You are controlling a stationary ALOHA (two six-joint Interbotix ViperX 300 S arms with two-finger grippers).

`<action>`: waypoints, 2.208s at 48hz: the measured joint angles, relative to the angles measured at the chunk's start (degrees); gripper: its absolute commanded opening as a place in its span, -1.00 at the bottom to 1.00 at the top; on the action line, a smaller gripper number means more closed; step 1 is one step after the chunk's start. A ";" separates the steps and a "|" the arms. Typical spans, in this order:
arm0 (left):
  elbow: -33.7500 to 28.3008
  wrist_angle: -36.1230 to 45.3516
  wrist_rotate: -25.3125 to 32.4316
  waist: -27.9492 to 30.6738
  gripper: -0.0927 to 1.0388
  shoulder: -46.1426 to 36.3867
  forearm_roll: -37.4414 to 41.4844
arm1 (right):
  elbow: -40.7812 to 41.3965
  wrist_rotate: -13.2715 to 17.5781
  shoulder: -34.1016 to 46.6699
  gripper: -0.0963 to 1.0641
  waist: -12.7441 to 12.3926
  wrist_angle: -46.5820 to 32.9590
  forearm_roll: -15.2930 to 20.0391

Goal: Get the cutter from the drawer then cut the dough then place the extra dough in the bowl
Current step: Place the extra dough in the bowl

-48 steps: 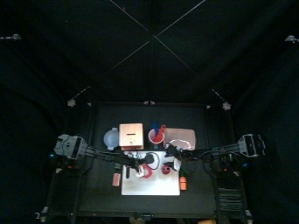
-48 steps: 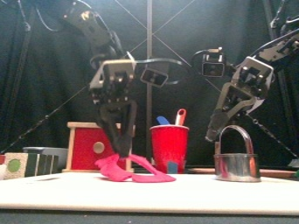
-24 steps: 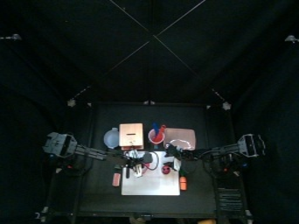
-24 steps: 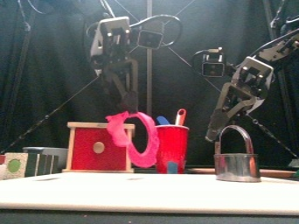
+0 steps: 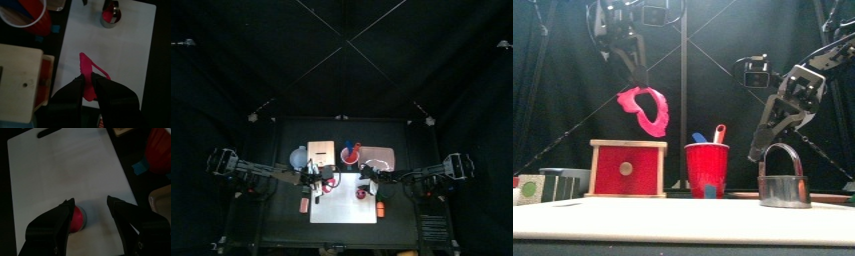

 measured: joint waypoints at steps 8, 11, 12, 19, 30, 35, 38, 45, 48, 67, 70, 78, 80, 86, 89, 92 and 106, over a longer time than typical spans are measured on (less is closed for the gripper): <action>3.08 1.67 -1.14 3.43 0.24 -7.65 2.99 | 0.00 0.00 0.00 0.70 -0.09 0.00 0.88; 4.22 2.46 -1.23 4.83 0.24 -10.46 3.87 | 0.00 0.00 0.00 0.70 -0.09 0.00 0.88; 4.66 2.72 -1.23 5.36 0.24 -11.43 4.04 | 0.00 0.00 -0.09 0.70 0.00 0.00 0.97; 7.65 3.16 -1.14 9.67 0.24 -17.93 4.57 | 0.00 0.00 -0.09 0.70 -0.09 0.00 0.97; 13.27 3.34 -0.97 17.75 0.24 -26.63 4.66 | 0.00 0.09 0.00 0.70 -0.09 0.00 0.97; 15.47 3.34 -0.88 21.01 0.24 -29.44 4.39 | 0.00 0.09 0.00 0.70 -0.09 0.00 0.97; 16.79 3.34 -0.62 22.59 0.24 -30.41 3.78 | 0.00 0.00 0.00 0.70 -0.09 0.00 0.97; 18.98 3.52 -0.44 24.79 0.24 -30.50 2.90 | 0.00 0.00 0.00 0.70 -0.09 0.00 0.97; 19.95 3.60 -0.35 25.40 0.24 -30.50 2.81 | 0.00 0.00 0.09 0.70 -0.09 0.00 0.97; 26.19 -1.41 -0.44 28.21 0.24 -27.60 -0.70 | 0.00 0.09 0.88 0.70 -0.09 0.00 0.97; 26.63 -2.72 -0.44 28.21 0.24 -26.37 -0.88 | 0.00 0.00 1.05 0.70 -0.09 -0.09 0.97; 26.72 -3.78 -0.44 29.36 0.25 -22.76 -0.53 | 0.00 0.00 1.58 0.70 -0.09 0.00 0.97; 26.72 -3.78 -0.44 29.97 0.26 -22.32 -0.35 | 0.00 0.00 1.67 0.70 -0.09 0.00 0.97; 26.89 -4.13 -0.44 31.64 0.27 -21.97 0.18 | -0.09 0.00 1.67 0.70 -0.09 0.00 0.97; 26.89 -4.39 -0.44 31.99 0.27 -21.97 0.18 | -0.09 0.00 1.58 0.70 0.00 0.00 0.97; 27.07 -4.75 -0.44 32.17 0.27 -21.97 0.18 | 0.00 0.00 1.58 0.70 -0.09 0.00 0.97; 27.77 -6.06 -0.44 32.34 0.36 -21.88 0.26 | -0.09 0.00 1.85 0.70 -0.09 0.00 0.97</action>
